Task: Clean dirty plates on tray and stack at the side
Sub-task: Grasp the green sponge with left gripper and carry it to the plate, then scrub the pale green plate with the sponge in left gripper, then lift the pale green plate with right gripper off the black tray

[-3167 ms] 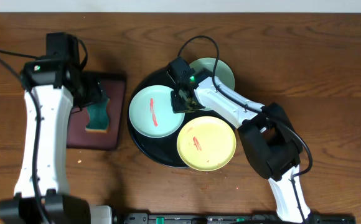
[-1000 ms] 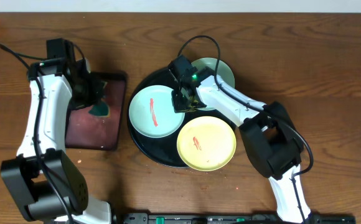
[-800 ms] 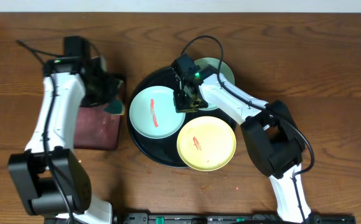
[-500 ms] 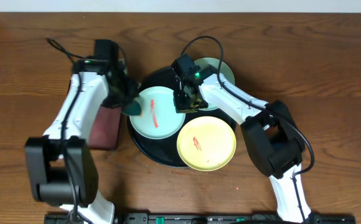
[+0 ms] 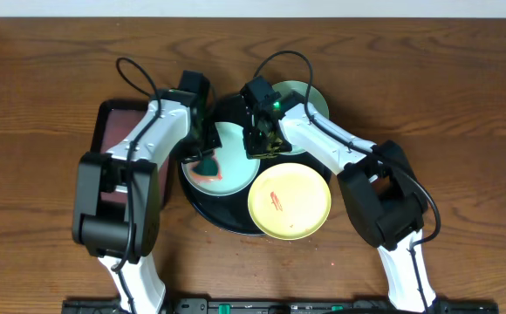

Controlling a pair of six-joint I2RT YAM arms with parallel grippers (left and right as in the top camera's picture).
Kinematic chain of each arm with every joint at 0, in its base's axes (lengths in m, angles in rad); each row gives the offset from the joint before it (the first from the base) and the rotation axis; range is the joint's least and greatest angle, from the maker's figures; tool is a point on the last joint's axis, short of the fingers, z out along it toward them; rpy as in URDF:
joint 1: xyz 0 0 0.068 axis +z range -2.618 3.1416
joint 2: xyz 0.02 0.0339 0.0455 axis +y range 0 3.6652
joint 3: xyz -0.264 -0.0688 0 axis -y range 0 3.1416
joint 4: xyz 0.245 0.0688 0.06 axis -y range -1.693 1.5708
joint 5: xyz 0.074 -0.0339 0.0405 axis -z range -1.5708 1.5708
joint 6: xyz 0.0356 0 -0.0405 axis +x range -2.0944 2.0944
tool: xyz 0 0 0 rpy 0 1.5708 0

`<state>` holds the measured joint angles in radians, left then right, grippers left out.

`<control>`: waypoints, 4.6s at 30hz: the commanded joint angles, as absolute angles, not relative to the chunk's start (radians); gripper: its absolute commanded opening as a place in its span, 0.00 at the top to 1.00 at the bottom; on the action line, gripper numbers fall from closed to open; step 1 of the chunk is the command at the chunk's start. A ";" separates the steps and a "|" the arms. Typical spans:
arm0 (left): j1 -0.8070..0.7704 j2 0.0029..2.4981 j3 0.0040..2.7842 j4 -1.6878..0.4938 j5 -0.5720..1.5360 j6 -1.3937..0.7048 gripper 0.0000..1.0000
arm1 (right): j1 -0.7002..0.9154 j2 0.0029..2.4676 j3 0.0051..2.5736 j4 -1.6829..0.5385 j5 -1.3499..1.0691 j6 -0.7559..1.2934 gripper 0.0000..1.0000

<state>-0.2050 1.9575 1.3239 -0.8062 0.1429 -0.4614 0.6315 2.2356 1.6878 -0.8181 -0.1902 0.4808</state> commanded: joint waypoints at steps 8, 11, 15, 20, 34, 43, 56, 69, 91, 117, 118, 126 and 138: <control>-0.281 2.026 1.315 -0.732 0.445 -0.397 0.93 | 0.638 2.276 1.687 -0.827 -0.195 0.458 0.99; -0.266 2.026 1.315 -0.701 0.444 -0.406 0.92 | 0.638 2.276 1.687 -0.827 -0.195 0.458 0.99; -0.231 2.026 1.315 -0.701 0.336 -0.500 0.93 | 0.638 2.276 1.687 -0.827 -0.195 0.458 0.99; -0.208 2.025 1.315 -0.828 0.001 -0.643 0.93 | 0.638 2.276 1.687 -0.827 -0.195 0.458 0.99; -0.211 2.025 1.315 -0.901 0.517 -0.243 0.93 | 0.638 2.276 1.686 -0.825 -0.195 0.458 0.99; -0.210 2.025 1.315 -0.767 0.341 -0.459 0.93 | 0.638 2.276 1.686 -0.825 -0.195 0.458 0.99; -0.215 2.025 1.315 -0.837 -0.095 -0.657 0.93 | 0.638 2.276 1.686 -0.823 -0.191 0.458 0.99; -0.224 2.025 1.315 -0.802 0.564 -0.129 0.93 | 0.638 2.276 1.686 -0.823 -0.191 0.458 0.99; -0.227 2.025 1.387 -0.927 -0.015 -0.476 0.93 | 0.638 2.276 1.686 -0.822 -0.191 0.458 0.99; -0.216 1.974 1.531 -0.988 -0.070 -0.510 0.93 | 0.636 2.276 1.686 -0.819 -0.156 0.458 0.99; -0.215 1.957 1.542 -1.003 -0.069 -0.510 0.93 | 0.636 2.276 1.686 -0.819 -0.154 0.458 0.99; -0.185 1.781 1.551 -1.100 -0.069 -0.490 0.93 | 0.636 2.276 1.686 -0.807 -0.235 0.406 0.99; 0.038 1.699 1.550 -1.200 -0.072 -0.411 0.93 | 0.601 2.222 1.688 -0.782 -0.487 0.229 0.99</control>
